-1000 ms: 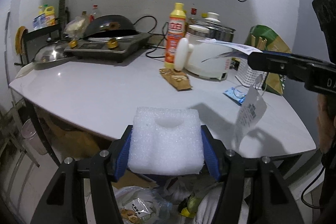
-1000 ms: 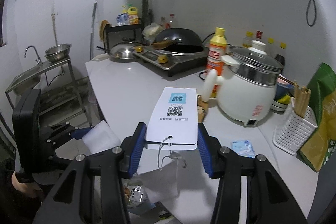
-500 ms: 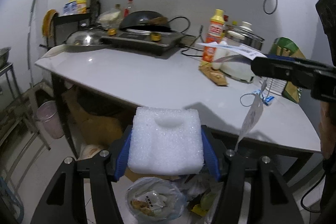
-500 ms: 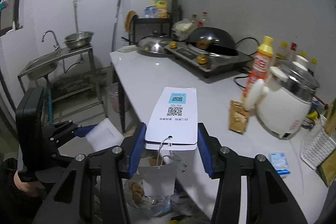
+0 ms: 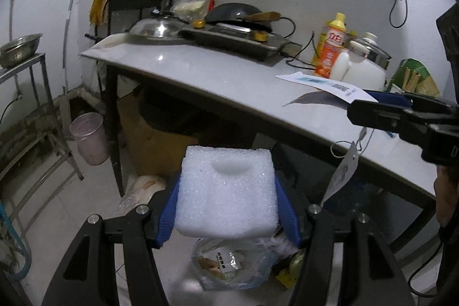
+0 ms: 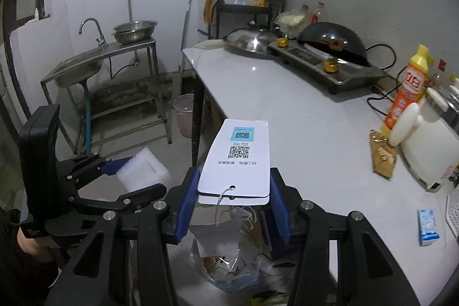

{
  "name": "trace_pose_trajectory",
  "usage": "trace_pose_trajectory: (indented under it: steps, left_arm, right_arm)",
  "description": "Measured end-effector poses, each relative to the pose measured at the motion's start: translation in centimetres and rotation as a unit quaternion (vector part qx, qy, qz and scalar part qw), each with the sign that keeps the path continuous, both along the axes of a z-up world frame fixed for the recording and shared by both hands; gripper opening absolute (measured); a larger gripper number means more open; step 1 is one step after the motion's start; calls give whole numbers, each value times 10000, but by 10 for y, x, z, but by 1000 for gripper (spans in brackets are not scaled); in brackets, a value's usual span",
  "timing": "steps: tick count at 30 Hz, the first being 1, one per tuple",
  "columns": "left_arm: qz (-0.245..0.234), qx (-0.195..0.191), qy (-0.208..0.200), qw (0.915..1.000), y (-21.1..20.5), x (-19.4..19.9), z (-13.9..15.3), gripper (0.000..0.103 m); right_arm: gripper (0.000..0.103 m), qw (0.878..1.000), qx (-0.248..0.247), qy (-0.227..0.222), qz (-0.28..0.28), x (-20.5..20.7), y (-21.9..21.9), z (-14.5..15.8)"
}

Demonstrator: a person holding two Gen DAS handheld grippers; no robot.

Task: Collect trash
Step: 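Carry the foam block and price tags down to the trash bin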

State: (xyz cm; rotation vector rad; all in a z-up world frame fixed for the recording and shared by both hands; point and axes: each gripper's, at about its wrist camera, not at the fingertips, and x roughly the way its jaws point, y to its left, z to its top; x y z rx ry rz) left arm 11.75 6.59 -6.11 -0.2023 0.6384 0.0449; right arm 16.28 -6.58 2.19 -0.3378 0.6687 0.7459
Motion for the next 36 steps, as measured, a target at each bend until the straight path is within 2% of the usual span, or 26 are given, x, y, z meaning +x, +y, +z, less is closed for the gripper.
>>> trace_pose_trajectory:
  steps: [6, 16, 36]
  left_arm:
    - [144, 22, 194, 9997, 20, -9, -23, 61]
    - [337, -143, 494, 9981, 41, -15, -63, 61]
    - [176, -460, 1219, 9913, 48, 21, -153, 61]
  right_arm:
    - [46, 9999, -133, 95, 54, -8, 27, -34]
    - [46, 9974, -363, 567, 263, -9, 56, -100]
    - [46, 9853, -792, 1513, -53, 34, 57, -224]
